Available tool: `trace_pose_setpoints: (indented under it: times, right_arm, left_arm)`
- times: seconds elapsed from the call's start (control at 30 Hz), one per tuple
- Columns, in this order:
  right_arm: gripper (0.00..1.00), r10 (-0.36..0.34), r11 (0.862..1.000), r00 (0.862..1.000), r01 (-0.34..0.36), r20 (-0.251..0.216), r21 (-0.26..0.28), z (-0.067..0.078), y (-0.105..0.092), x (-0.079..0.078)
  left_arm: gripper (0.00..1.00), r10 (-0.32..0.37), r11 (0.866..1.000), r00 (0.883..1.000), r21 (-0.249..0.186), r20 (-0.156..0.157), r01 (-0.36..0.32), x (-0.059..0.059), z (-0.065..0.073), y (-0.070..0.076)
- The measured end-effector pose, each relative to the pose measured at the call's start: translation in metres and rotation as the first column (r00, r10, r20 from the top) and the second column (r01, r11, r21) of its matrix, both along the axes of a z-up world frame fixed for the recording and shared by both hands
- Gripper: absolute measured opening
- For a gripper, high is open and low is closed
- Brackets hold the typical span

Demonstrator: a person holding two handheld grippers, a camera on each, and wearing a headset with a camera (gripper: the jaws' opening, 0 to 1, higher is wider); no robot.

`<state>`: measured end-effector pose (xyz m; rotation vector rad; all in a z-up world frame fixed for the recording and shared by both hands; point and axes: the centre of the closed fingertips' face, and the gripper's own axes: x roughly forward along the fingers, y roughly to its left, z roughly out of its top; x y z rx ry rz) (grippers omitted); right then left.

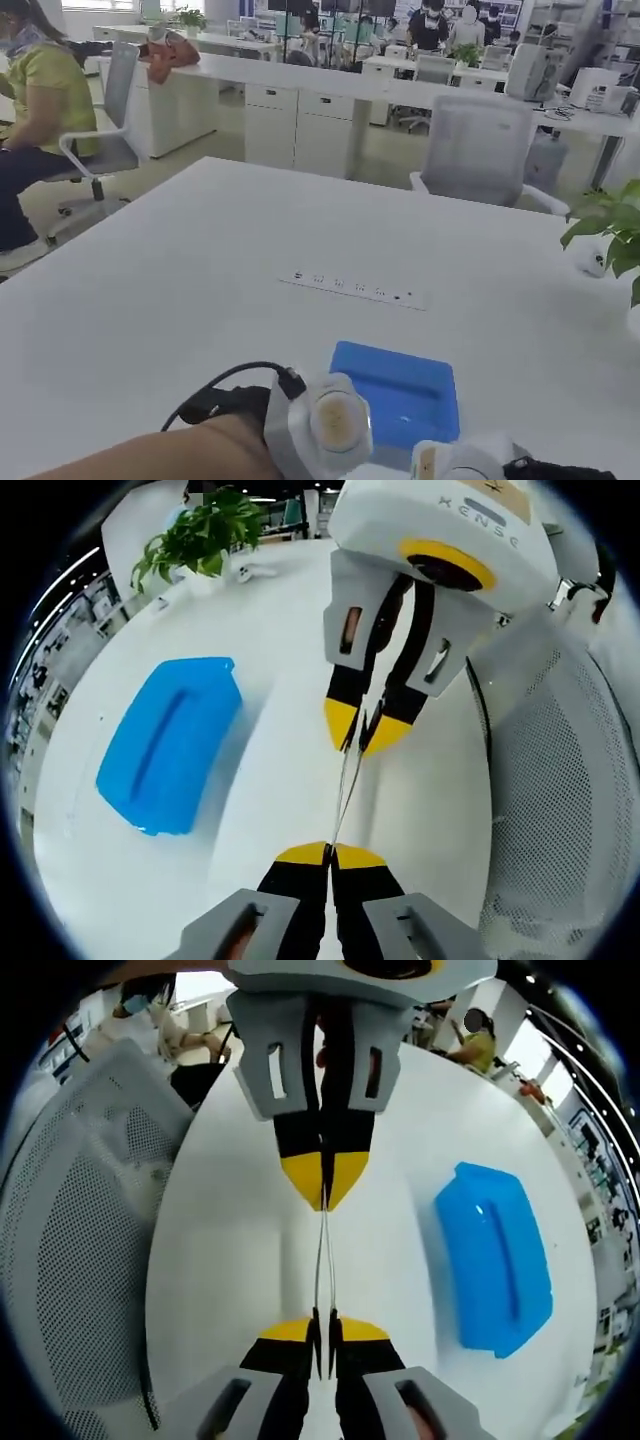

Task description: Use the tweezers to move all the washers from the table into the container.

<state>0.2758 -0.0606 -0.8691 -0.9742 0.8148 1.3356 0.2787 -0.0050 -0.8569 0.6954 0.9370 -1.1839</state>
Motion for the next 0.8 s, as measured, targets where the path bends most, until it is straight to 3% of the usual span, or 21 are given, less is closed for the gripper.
trace_pose_setpoints:
  times: [0.1, 0.23, 0.43, 0.47, 0.57, 0.7, 0.77, 0.8]
  right_arm:
    - [0.05, -0.01, 1.0, 1.0, 0.01, -0.012, -0.005, -0.005, 0.0, 0.002]
    - [0.05, -0.026, 1.0, 0.999, 0.026, -0.041, -0.002, -0.01, 0.003, 0.0]
    - [0.05, -0.041, 0.999, 0.998, 0.041, -0.055, 0.003, -0.015, 0.007, -0.001]
    - [0.05, -0.036, 0.999, 0.998, 0.036, -0.054, -0.002, -0.014, 0.007, -0.001]
    - [0.06, -0.088, 0.996, 0.992, 0.088, -0.095, -0.003, -0.014, 0.006, -0.001]
    - [0.09, -0.105, 0.994, 0.989, 0.108, -0.102, 0.025, -0.014, 0.005, -0.003]
    - [0.11, -0.143, 0.987, 0.982, 0.15, -0.122, 0.051, -0.014, 0.007, -0.005]
    - [0.12, -0.194, 0.976, 0.97, 0.205, -0.144, 0.067, -0.013, 0.008, -0.006]
  left_arm:
    - [0.0, -0.026, 0.999, 1.0, 0.022, 0.008, 0.026, -0.001, -0.004, 0.0]
    - [0.0, -0.071, 0.993, 0.997, 0.089, -0.017, 0.072, -0.002, -0.015, 0.006]
    - [0.0, -0.067, 0.988, 0.997, 0.135, -0.029, 0.07, -0.002, -0.026, 0.014]
    - [0.0, -0.066, 0.99, 0.997, 0.126, -0.033, 0.069, -0.001, -0.025, 0.012]
    - [0.0, -0.028, 0.989, 0.997, 0.141, -0.069, 0.037, -0.001, -0.025, 0.012]
    - [0.0, -0.008, 0.988, 0.997, 0.152, -0.071, 0.018, -0.001, -0.025, 0.012]
    - [0.0, 0.055, 0.991, 0.995, 0.127, -0.083, -0.044, 0.0, -0.024, 0.012]
    - [0.0, 0.109, 0.989, 0.99, 0.111, -0.094, -0.098, 0.0, -0.024, 0.013]
